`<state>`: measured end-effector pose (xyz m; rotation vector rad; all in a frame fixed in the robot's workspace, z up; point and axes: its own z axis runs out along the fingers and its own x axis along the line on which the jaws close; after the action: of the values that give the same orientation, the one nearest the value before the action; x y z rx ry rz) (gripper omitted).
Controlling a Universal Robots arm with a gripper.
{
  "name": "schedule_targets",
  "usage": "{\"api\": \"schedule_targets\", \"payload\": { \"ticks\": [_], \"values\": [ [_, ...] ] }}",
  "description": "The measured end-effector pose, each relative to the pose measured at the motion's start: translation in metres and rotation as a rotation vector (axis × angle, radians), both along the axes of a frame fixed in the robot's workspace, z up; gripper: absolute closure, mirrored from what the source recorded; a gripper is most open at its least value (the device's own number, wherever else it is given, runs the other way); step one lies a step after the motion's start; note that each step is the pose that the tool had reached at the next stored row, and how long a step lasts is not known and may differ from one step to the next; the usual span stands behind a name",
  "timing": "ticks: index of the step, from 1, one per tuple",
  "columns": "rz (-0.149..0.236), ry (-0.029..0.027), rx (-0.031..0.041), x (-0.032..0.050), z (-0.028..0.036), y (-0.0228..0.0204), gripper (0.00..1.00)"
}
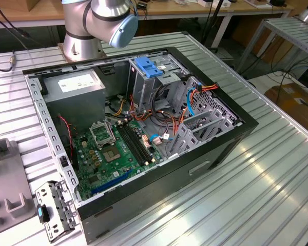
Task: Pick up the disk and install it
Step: 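Pick up the disk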
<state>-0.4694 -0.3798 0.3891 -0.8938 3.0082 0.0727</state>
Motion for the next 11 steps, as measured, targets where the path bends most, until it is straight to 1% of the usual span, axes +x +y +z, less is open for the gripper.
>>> {"api": "schedule_targets", "payload": {
  "ticks": [2, 4, 5, 11],
  "values": [
    [0.003, 0.0, 0.0, 0.0, 0.0, 0.0, 0.89],
    [0.033, 0.0, 0.0, 0.0, 0.0, 0.0, 0.89],
    [0.059, 0.0, 0.0, 0.0, 0.0, 0.0, 0.89],
    [0.174, 0.0, -0.0001, 0.0, 0.0, 0.0, 0.89]
  ]
}}
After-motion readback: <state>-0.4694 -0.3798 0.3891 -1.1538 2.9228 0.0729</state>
